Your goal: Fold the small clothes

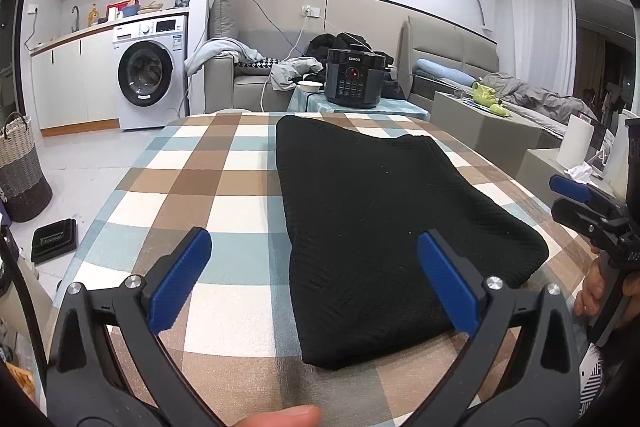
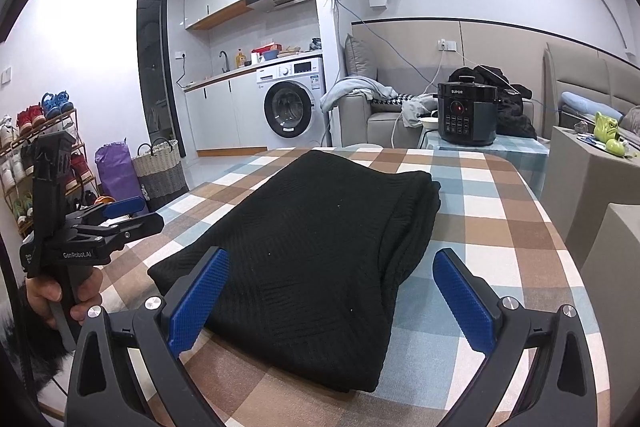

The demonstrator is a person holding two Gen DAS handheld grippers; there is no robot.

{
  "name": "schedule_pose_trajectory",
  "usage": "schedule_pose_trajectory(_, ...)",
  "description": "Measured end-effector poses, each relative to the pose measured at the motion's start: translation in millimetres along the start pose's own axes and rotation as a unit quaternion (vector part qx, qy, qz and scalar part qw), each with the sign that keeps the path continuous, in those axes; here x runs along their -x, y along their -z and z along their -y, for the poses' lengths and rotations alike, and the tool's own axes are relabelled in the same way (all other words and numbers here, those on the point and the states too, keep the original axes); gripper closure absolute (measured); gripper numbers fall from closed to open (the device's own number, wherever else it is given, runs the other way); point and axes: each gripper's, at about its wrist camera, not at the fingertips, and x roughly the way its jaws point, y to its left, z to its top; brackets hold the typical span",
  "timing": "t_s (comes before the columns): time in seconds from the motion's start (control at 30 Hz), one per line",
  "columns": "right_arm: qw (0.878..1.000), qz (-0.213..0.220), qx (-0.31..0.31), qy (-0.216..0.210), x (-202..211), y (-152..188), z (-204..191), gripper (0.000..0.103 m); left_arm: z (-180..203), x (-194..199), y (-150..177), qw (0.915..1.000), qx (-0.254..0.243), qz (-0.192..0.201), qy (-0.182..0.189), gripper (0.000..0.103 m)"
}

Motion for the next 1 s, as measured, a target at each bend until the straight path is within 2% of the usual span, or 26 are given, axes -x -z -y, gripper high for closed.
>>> schedule_pose_trajectory(1.0,1.0,0.001,0.007,0.002,-1.8,0.5,-4.4,0.0,-0.9,0.1,-0.8,1.0,0.002,-0.002,0.001,0.001)
